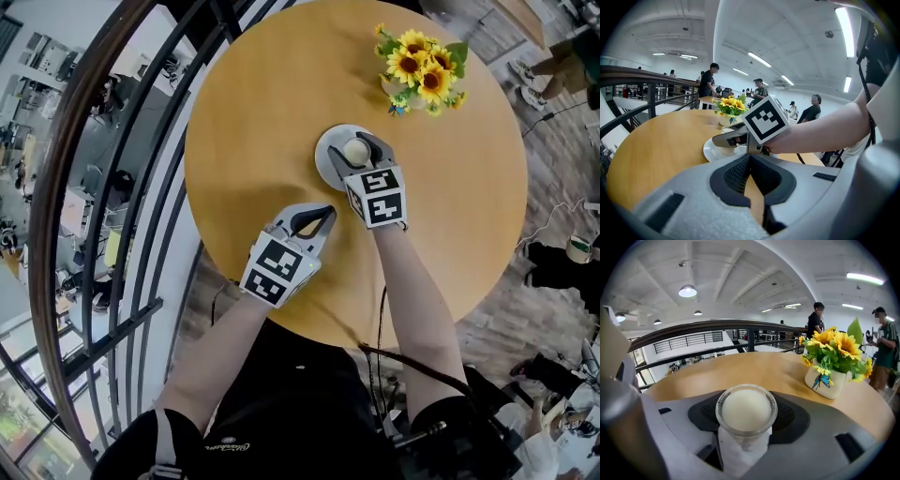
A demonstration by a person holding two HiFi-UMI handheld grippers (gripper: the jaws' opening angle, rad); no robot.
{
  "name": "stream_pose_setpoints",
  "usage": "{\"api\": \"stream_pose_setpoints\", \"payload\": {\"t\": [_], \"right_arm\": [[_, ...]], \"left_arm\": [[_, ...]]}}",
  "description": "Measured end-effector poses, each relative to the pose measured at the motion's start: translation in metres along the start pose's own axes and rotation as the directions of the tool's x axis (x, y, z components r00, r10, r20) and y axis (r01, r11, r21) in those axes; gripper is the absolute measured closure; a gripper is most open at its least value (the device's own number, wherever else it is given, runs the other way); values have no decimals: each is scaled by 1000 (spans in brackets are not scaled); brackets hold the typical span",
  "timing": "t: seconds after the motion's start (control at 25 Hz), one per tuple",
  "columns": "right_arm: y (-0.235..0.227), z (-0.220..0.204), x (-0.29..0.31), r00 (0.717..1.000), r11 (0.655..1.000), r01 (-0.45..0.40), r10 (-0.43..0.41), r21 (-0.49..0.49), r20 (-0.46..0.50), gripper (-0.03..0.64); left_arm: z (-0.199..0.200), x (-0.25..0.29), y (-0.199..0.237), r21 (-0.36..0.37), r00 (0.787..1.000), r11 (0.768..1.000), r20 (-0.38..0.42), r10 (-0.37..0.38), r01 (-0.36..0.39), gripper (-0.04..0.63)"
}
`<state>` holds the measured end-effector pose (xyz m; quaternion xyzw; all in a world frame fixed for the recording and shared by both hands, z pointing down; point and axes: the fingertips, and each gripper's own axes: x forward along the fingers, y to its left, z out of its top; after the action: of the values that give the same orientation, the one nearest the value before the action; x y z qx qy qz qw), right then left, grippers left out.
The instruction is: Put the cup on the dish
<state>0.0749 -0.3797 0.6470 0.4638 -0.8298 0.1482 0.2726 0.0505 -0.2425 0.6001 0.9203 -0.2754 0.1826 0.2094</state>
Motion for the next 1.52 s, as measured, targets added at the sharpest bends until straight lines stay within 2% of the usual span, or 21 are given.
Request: {"api": "stream_pose_setpoints", "payload": {"t": [0.12, 0.56, 1.52], "right_arm": [[1, 0, 1, 1000, 1000, 11, -10, -21, 19, 360], [-1, 3, 1, 999, 1000, 26, -26, -7, 39, 359], [-2, -15, 3, 998, 999, 47, -47, 27, 28, 359]], "left_arm": [[-1, 1, 1, -2, 1000, 1000, 1, 4, -4, 595], [-6, -1, 0, 0, 1000, 1000, -2, 7, -7, 595], [-12, -5, 4, -6, 1000, 1000, -17, 7, -7, 595]]}}
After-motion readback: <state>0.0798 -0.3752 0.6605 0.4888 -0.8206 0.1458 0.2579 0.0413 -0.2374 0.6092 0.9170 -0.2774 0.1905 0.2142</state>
